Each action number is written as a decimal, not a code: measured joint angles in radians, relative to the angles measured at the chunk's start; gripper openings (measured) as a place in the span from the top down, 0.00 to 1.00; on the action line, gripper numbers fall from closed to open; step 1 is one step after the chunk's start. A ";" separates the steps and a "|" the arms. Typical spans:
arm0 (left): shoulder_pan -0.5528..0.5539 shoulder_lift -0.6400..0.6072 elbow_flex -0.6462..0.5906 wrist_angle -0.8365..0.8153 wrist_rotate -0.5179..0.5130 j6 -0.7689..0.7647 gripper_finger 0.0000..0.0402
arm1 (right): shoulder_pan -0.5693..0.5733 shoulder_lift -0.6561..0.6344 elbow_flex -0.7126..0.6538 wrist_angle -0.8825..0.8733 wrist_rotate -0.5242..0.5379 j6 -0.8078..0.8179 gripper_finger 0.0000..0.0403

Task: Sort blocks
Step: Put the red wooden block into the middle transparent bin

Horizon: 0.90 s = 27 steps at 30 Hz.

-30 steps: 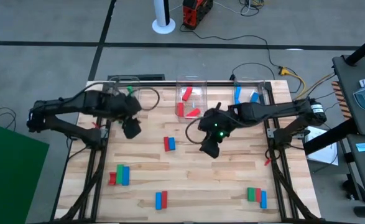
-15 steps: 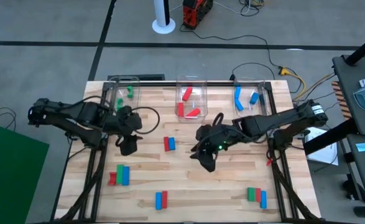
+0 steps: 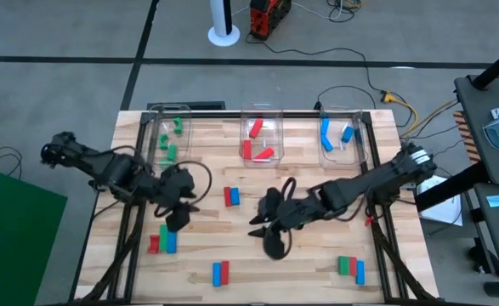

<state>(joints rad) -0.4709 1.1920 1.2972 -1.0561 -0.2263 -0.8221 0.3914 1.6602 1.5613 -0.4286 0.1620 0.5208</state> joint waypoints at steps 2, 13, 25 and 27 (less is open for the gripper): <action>-0.041 0.018 0.000 -0.001 0.000 -0.044 0.56 | 0.012 0.044 0.026 -0.001 0.019 -0.023 0.64; -0.226 0.165 -0.001 0.009 -0.041 -0.176 0.56 | 0.052 0.270 0.171 -0.004 0.101 -0.176 0.55; -0.316 0.299 -0.002 0.029 -0.105 -0.274 0.56 | 0.084 0.507 0.289 -0.003 0.098 -0.244 0.14; -0.319 0.309 -0.002 0.032 -0.105 -0.287 0.56 | 0.089 0.540 0.322 -0.013 0.082 -0.216 0.08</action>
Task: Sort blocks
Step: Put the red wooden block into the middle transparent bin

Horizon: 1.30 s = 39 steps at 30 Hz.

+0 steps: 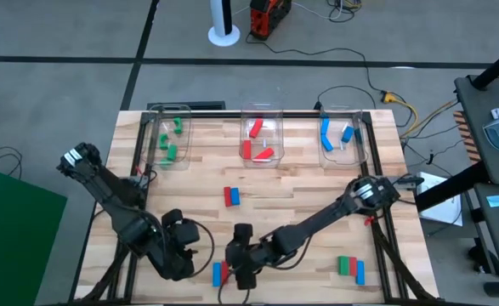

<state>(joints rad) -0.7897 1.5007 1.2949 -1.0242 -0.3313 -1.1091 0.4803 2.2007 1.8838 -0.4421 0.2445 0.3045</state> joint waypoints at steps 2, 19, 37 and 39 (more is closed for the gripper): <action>-0.009 0.000 0.000 0.003 0.000 -0.015 0.56 | 0.006 0.030 0.038 0.003 -0.015 0.037 0.04; -0.026 -0.003 0.000 0.006 0.000 -0.053 0.56 | 0.020 0.179 0.140 -0.033 -0.016 0.111 0.01; -0.026 -0.002 0.000 0.006 -0.026 -0.053 0.56 | 0.017 0.184 0.139 -0.012 -0.165 0.143 0.01; -0.026 -0.002 0.000 0.006 -0.026 -0.053 0.56 | 0.017 0.184 0.139 0.012 -0.197 0.126 0.01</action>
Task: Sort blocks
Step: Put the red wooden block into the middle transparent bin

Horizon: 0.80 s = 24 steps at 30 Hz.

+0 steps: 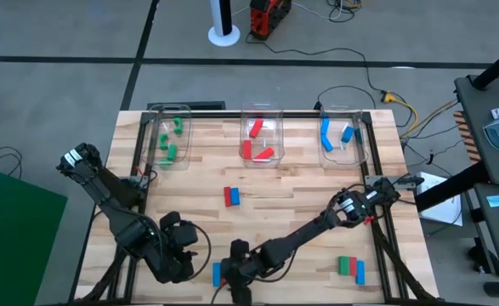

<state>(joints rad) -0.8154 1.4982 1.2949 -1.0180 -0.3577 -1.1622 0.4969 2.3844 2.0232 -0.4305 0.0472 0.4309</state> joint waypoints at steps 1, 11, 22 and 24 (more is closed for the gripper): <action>0.000 0.000 0.000 0.000 0.000 0.000 0.56 | 0.000 0.000 0.000 0.005 -0.003 0.000 0.01; 0.000 0.000 0.000 -0.001 -0.001 -0.003 0.56 | 0.000 0.000 0.000 0.007 0.000 0.022 0.01; 0.000 0.000 0.000 -0.002 -0.003 -0.003 0.56 | 0.000 0.001 -0.002 0.050 0.113 -0.119 0.01; 0.000 0.000 0.000 -0.003 -0.003 -0.003 0.56 | 0.000 0.001 -0.004 0.048 0.135 -0.138 0.01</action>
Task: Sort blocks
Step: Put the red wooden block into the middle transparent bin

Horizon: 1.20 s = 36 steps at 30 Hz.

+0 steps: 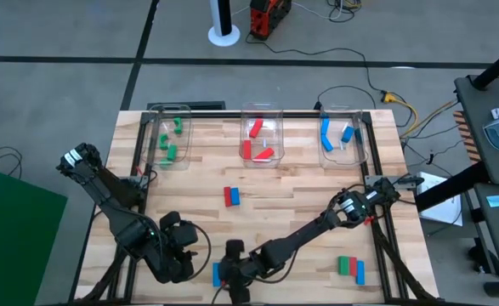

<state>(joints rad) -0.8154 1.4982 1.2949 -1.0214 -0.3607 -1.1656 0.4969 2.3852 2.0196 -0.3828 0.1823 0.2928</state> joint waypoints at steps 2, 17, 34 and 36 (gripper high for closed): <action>0.000 0.000 0.000 -0.003 0.000 0.000 0.56 | 0.000 0.000 -0.002 0.000 0.003 -0.016 0.01; 0.000 0.000 0.000 -0.018 0.000 0.000 0.56 | 0.000 0.000 -0.002 0.023 0.001 0.048 0.01; 0.000 0.000 0.000 -0.021 0.000 0.000 0.56 | 0.000 0.000 -0.002 0.030 -0.078 0.047 0.01; 0.000 0.000 0.000 -0.021 0.000 0.000 0.56 | 0.000 0.000 -0.002 0.030 -0.078 0.047 0.01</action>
<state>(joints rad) -0.8156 1.4983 1.2949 -1.0424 -0.3607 -1.1652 0.4973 2.3856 2.0178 -0.3527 0.1040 0.3394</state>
